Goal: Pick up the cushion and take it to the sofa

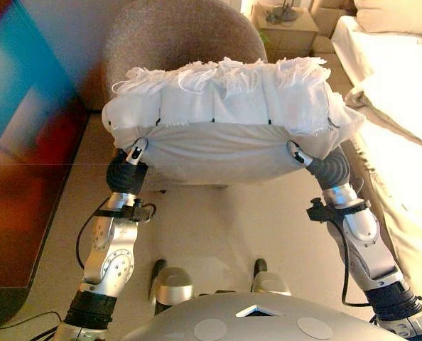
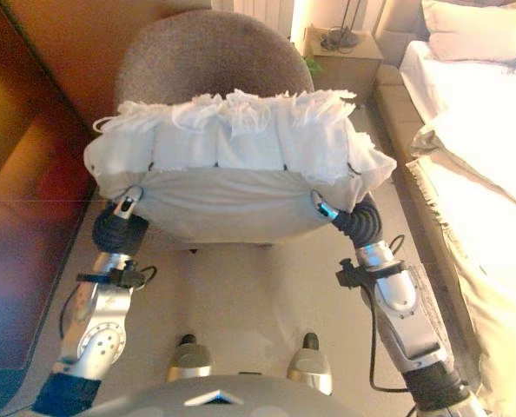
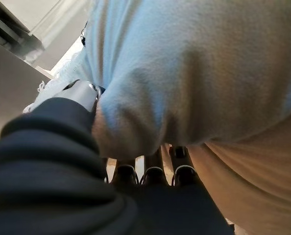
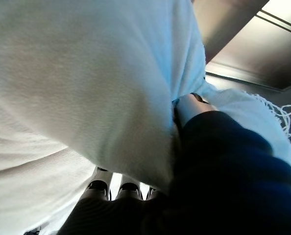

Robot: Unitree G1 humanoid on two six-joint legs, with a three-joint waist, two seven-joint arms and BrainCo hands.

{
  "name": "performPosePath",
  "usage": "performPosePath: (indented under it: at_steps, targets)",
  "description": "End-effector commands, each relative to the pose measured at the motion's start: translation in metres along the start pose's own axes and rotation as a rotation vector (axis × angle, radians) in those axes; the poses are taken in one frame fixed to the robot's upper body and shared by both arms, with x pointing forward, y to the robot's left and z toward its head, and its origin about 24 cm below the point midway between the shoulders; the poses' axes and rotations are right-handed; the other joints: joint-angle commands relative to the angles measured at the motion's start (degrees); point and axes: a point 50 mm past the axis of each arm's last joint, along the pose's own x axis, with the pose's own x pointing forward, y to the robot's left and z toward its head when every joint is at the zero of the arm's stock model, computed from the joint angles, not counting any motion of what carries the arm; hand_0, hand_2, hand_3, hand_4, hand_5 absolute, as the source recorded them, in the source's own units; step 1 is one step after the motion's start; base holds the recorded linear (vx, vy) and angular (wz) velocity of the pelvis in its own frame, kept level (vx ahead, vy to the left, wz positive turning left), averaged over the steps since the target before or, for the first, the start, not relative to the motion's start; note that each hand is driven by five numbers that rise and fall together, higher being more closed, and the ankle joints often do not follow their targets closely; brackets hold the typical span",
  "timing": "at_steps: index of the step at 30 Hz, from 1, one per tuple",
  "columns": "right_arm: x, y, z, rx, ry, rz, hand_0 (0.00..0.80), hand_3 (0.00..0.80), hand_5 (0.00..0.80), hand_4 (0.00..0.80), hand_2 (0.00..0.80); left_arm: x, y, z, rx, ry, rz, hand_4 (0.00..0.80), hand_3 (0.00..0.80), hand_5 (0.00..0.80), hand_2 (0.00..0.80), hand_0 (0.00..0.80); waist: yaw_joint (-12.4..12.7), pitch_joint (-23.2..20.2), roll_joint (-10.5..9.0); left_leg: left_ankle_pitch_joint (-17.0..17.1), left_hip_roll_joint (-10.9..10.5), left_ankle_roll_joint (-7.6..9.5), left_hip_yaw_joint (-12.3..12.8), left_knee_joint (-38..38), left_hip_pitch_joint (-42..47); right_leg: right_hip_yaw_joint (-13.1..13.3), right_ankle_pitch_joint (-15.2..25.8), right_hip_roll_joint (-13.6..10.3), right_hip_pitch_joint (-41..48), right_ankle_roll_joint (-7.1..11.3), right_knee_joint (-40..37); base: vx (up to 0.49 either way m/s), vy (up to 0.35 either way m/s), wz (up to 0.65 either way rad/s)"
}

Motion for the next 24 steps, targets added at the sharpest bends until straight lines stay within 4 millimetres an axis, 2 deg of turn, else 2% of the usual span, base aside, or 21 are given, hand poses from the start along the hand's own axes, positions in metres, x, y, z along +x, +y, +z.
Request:
performPosePath:
  at_steps: [1,3,4,5,8,9,12,13,14,15,16,17,18,19,21,23,24]
  targets:
    - [0.022,0.016,0.058,0.009,-0.375,0.094,0.800,0.800,0.800,0.800,0.800,0.017,-0.037,0.054,-0.001,-0.297,-0.230,0.800,0.800,0.800,0.800,0.800,0.96,-0.36,-0.47,-1.93,-8.08,2.95,1.60,3.95,-0.16,-6.41,-9.09,9.66,4.67,-7.32,5.85,0.252,0.001,0.03]
    - [0.025,0.020,0.055,0.005,-0.360,0.082,0.800,0.800,0.800,0.800,0.800,0.021,-0.039,0.052,-0.008,-0.287,-0.228,0.800,0.800,0.800,0.800,0.800,1.29,-0.25,0.38,1.17,-8.37,2.44,0.21,-0.94,0.95,-7.06,-10.81,11.37,4.48,-7.80,7.72,0.323,0.005,0.11]
    - [0.028,0.023,0.053,-0.003,-0.352,0.074,0.800,0.800,0.800,0.800,0.800,0.025,-0.041,0.050,-0.016,-0.275,-0.233,0.800,0.800,0.800,0.800,0.800,1.99,0.09,0.99,4.52,-8.07,1.28,-0.98,-3.97,-0.17,-7.23,-11.91,13.06,4.48,-8.01,8.66,0.256,-0.001,0.02]
    - [0.029,0.024,0.052,-0.008,-0.353,0.070,0.800,0.800,0.800,0.800,0.800,0.028,-0.042,0.050,-0.021,-0.271,-0.236,0.800,0.800,0.800,0.800,0.800,2.10,0.42,0.96,5.98,-7.96,0.76,-1.42,-5.46,-0.21,-7.26,-12.55,13.40,4.52,-8.10,9.21,0.336,-0.002,-0.01]
    - [0.027,0.021,0.050,-0.015,-0.342,0.042,0.800,0.800,0.800,0.800,0.800,0.029,-0.045,0.046,-0.041,-0.254,-0.259,0.800,0.800,0.800,0.800,0.800,4.24,2.18,0.82,14.03,-6.14,-2.54,-5.31,-8.80,-7.71,-4.38,-15.79,16.31,7.71,-9.48,9.62,0.461,0.003,0.19]
    - [0.026,0.019,0.050,-0.013,-0.337,0.042,0.800,0.800,0.800,0.800,0.800,0.028,-0.045,0.046,-0.046,-0.255,-0.257,0.800,0.800,0.800,0.800,0.800,4.58,2.73,0.87,15.24,-5.42,-2.96,-6.11,-9.11,-9.38,-3.58,-16.72,16.75,8.26,-10.03,10.17,0.602,0.036,0.26]
    - [0.019,0.015,0.049,0.003,-0.326,0.056,0.800,0.800,0.800,0.800,0.800,0.020,-0.041,0.047,-0.047,-0.277,-0.241,0.800,0.800,0.800,0.800,0.800,4.94,4.08,0.92,14.94,-2.33,-3.40,-6.30,-10.20,-12.40,-1.96,-20.37,17.09,8.87,-11.35,13.85,0.514,0.080,0.11]
    - [0.019,0.015,0.049,0.004,-0.326,0.056,0.800,0.800,0.800,0.800,0.800,0.020,-0.041,0.047,-0.047,-0.277,-0.241,0.800,0.800,0.800,0.800,0.800,5.05,4.11,0.82,14.87,-2.38,-3.39,-6.16,-10.17,-12.31,-1.86,-20.54,16.98,8.83,-11.35,14.07,0.718,0.192,0.00]
    - [0.016,0.014,0.048,0.036,-0.324,0.075,0.800,0.800,0.800,0.800,0.800,0.017,-0.039,0.047,-0.039,-0.293,-0.228,0.800,0.800,0.800,0.800,0.800,4.59,4.10,1.23,14.11,-0.31,-3.29,-4.93,-10.11,-12.95,-1.96,-22.49,16.74,9.54,-11.27,16.35,0.550,0.156,-0.11]
    - [0.015,0.014,0.048,0.041,-0.324,0.079,0.800,0.800,0.800,0.800,0.800,0.017,-0.038,0.047,-0.038,-0.294,-0.227,0.800,0.800,0.800,0.800,0.800,4.78,4.24,0.93,13.79,-0.41,-3.23,-4.44,-9.91,-12.65,-1.78,-23.27,16.28,9.58,-11.19,17.26,0.938,0.313,-0.22]
    - [0.016,0.016,0.048,0.048,-0.330,0.098,0.800,0.800,0.800,0.800,0.800,0.018,-0.038,0.051,-0.026,-0.315,-0.229,0.800,0.800,0.800,0.800,0.800,4.64,3.59,1.03,13.31,0.23,-2.92,-3.03,-8.71,-11.77,-2.54,-24.48,14.66,10.16,-9.79,18.71,0.727,0.271,-0.14]
    - [0.016,0.017,0.048,0.050,-0.335,0.108,0.800,0.800,0.800,0.800,0.800,0.019,-0.038,0.053,-0.011,-0.328,-0.226,0.800,0.800,0.800,0.800,0.800,4.57,3.14,1.07,13.42,0.22,-2.94,-2.20,-7.76,-11.60,-3.06,-25.20,13.70,10.82,-9.17,19.60,0.853,0.323,-0.04]
    - [0.017,0.018,0.049,0.053,-0.339,0.114,0.800,0.800,0.800,0.800,0.800,0.020,-0.038,0.055,-0.005,-0.333,-0.216,0.800,0.800,0.800,0.800,0.800,4.54,2.86,0.93,12.89,-0.35,-2.47,-1.90,-6.24,-11.65,-3.19,-25.43,12.85,11.42,-8.52,20.61,0.802,0.261,0.17]
    - [0.018,0.020,0.048,0.068,-0.341,0.122,0.800,0.800,0.800,0.800,0.800,0.022,-0.037,0.057,0.007,-0.342,-0.199,0.800,0.800,0.800,0.800,0.800,4.94,2.04,-0.13,11.34,-2.79,-1.19,-2.56,-3.24,-11.77,-3.21,-22.93,10.68,13.14,-6.59,22.16,0.763,0.225,0.14]
    - [0.022,0.025,0.050,0.078,-0.354,0.130,0.800,0.800,0.800,0.800,0.800,0.025,-0.040,0.064,0.044,-0.378,-0.220,0.800,0.800,0.800,0.800,0.800,6.11,0.01,-1.20,8.23,-6.17,1.93,-2.29,1.27,-13.09,-2.85,-16.91,8.96,14.23,-4.25,24.92,0.741,0.187,-0.12]
    - [0.024,0.030,0.050,0.064,-0.372,0.133,0.800,0.800,0.800,0.800,0.800,0.026,-0.043,0.066,0.078,-0.387,-0.238,0.800,0.800,0.800,0.800,0.800,6.69,-1.11,-1.75,6.34,-7.99,3.90,-1.59,3.15,-13.24,-1.84,-13.56,8.74,13.44,-3.20,28.53,0.669,0.107,-0.37]
    - [0.026,0.032,0.051,0.062,-0.378,0.115,0.800,0.800,0.800,0.800,0.800,0.031,-0.043,0.065,0.078,-0.367,-0.244,0.800,0.800,0.800,0.800,0.800,6.95,-1.75,-2.90,4.95,-10.37,5.23,-1.39,4.28,-12.92,-0.22,-9.22,9.22,12.73,-2.55,30.29,0.516,0.047,-0.24]
